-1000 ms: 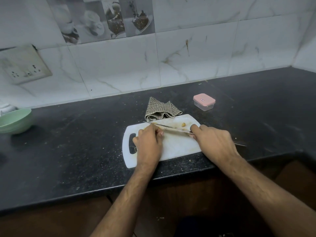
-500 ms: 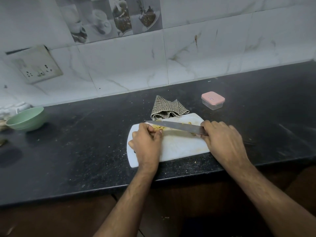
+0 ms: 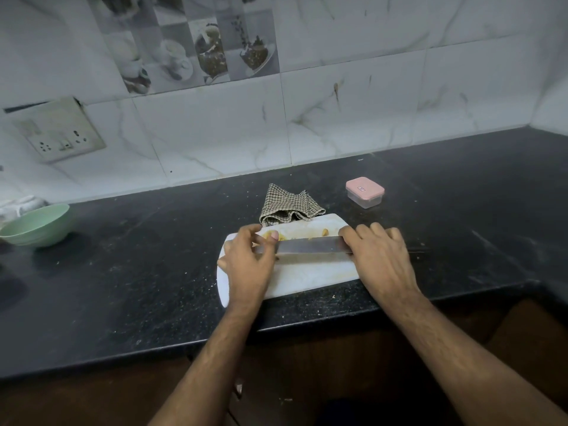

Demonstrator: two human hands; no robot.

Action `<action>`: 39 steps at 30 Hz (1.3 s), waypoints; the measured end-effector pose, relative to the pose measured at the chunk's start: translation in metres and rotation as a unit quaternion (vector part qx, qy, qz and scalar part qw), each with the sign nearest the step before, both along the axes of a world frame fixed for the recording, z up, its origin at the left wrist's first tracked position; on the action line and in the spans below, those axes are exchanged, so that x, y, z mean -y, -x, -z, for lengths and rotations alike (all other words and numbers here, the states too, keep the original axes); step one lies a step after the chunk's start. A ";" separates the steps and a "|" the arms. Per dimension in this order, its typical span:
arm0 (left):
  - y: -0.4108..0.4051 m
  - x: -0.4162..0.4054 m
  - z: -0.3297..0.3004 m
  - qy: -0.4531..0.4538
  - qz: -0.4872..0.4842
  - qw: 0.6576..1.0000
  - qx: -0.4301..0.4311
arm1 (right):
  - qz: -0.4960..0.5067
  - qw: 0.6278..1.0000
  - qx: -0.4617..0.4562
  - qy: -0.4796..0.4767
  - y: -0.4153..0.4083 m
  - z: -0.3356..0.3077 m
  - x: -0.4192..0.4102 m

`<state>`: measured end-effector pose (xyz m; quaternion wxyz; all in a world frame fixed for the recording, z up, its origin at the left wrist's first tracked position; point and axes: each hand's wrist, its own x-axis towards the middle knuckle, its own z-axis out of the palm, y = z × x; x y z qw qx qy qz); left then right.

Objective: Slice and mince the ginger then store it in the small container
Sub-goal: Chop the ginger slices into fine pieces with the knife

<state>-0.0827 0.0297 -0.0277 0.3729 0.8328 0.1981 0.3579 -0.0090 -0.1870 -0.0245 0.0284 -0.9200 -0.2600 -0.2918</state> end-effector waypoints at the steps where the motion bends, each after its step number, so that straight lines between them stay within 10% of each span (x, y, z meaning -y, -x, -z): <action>1: 0.000 -0.002 0.000 -0.008 0.012 1.000 -0.005 | 0.000 1.000 0.002 -0.003 0.001 0.000 0.000; 24: -0.026 -0.017 -0.021 0.008 0.006 1.000 0.014 | 0.121 0.990 -0.075 -0.006 0.014 -0.011 0.000; 39: -0.052 0.002 -0.015 -0.272 0.065 0.926 -0.252 | 0.113 0.990 -0.082 -0.022 0.008 -0.005 -0.001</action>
